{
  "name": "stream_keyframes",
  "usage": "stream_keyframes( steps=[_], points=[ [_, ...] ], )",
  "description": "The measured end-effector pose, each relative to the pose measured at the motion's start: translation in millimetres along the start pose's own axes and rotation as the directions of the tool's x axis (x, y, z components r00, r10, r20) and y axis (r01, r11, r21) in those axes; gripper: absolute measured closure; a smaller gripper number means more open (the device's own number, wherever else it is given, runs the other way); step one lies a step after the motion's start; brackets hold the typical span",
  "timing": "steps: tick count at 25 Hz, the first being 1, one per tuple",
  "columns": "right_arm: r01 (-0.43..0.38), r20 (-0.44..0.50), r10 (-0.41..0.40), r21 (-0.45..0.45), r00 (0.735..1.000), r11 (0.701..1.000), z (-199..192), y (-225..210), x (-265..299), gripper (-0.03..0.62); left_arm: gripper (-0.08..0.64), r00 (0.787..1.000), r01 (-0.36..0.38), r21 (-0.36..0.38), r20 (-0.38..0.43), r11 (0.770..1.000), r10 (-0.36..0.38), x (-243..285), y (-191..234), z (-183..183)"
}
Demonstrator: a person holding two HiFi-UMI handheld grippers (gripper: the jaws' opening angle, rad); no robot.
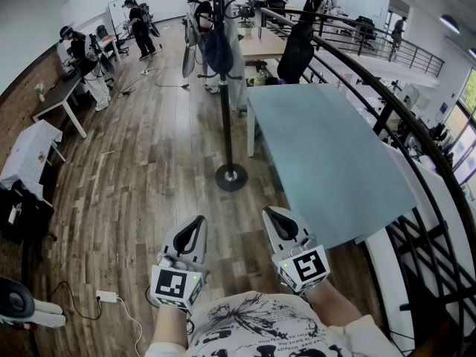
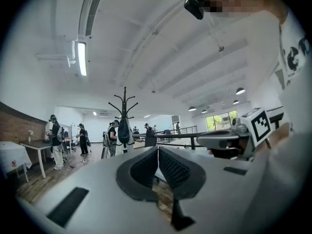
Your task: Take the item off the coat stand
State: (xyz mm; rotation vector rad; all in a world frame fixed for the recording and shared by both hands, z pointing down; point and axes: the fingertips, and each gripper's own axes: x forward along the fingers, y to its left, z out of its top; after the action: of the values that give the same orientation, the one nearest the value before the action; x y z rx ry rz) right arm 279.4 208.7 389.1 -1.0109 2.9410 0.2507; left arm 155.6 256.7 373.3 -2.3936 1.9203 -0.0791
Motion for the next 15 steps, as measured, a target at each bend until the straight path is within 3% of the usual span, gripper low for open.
stream_keyframes(
  steps=[15],
  points=[
    [-0.009, -0.005, 0.009, 0.059, 1.0, 0.998, -9, -11, 7, 0.6, 0.555, 1.0, -0.02, -0.022, -0.021, 1.0, 0.019, 11, 3, -9]
  ],
)
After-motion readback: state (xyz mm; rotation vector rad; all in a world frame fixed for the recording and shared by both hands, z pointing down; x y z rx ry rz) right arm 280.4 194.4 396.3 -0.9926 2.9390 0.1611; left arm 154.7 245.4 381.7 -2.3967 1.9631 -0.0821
